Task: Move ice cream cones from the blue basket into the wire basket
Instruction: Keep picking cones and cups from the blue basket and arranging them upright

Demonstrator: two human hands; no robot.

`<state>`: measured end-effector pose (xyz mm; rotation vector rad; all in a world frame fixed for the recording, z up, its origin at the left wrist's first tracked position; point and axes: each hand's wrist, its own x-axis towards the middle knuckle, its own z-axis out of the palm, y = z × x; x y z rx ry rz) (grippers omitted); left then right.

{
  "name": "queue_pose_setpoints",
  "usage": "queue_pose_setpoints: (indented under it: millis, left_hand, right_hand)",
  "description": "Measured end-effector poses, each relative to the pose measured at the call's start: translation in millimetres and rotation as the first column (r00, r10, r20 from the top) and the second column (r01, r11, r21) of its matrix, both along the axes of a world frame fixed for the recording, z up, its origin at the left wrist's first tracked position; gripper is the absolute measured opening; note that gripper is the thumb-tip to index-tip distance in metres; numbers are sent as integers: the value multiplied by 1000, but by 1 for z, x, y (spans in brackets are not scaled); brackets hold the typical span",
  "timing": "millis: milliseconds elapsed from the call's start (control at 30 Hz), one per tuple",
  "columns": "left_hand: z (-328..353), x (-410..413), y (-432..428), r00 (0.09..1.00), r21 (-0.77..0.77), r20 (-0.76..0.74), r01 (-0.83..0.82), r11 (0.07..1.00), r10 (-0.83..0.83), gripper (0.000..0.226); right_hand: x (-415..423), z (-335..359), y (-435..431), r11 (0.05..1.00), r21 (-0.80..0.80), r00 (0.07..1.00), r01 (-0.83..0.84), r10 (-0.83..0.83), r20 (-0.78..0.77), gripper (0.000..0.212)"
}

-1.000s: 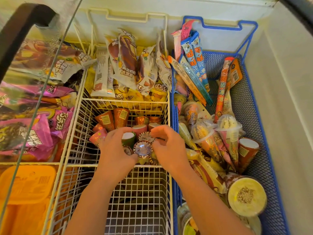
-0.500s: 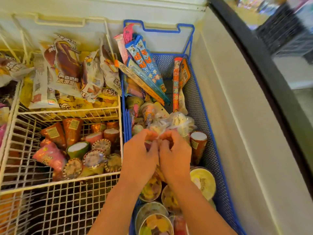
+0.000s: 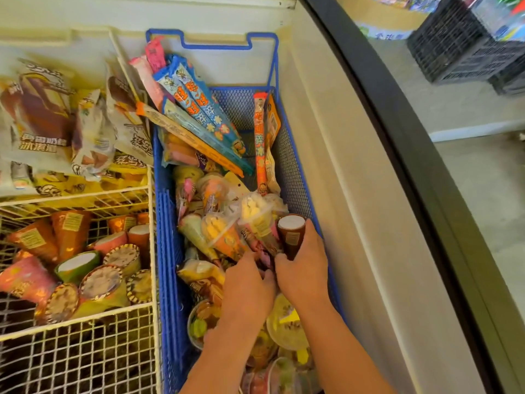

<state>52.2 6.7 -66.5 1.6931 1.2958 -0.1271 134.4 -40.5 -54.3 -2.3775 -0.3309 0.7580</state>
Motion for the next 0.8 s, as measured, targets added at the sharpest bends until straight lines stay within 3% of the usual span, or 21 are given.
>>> queue_pose_setpoints:
  millis: [300,500,633,800]
  left_hand:
    - [-3,-13,-9,999,74,-26,46,996,-44,20]
    - [3,-34,5,997,65,-73,-2,998,7,16]
    - [10,-57,32,987,50,-64,-141,989,145,10]
    - [18,-78,57,979,-66,-42,-204,977,201,20]
  right_hand:
    - [17,-14,20,991,-90,995,-96,94,-32,95]
    - [26,-18,19,961,-127,964,-247,231,-130,85]
    - [16,-6,11,972,-74,974,-223,219,-65,75]
    - [-2,25,-2,976,65,971,-206,195,140,54]
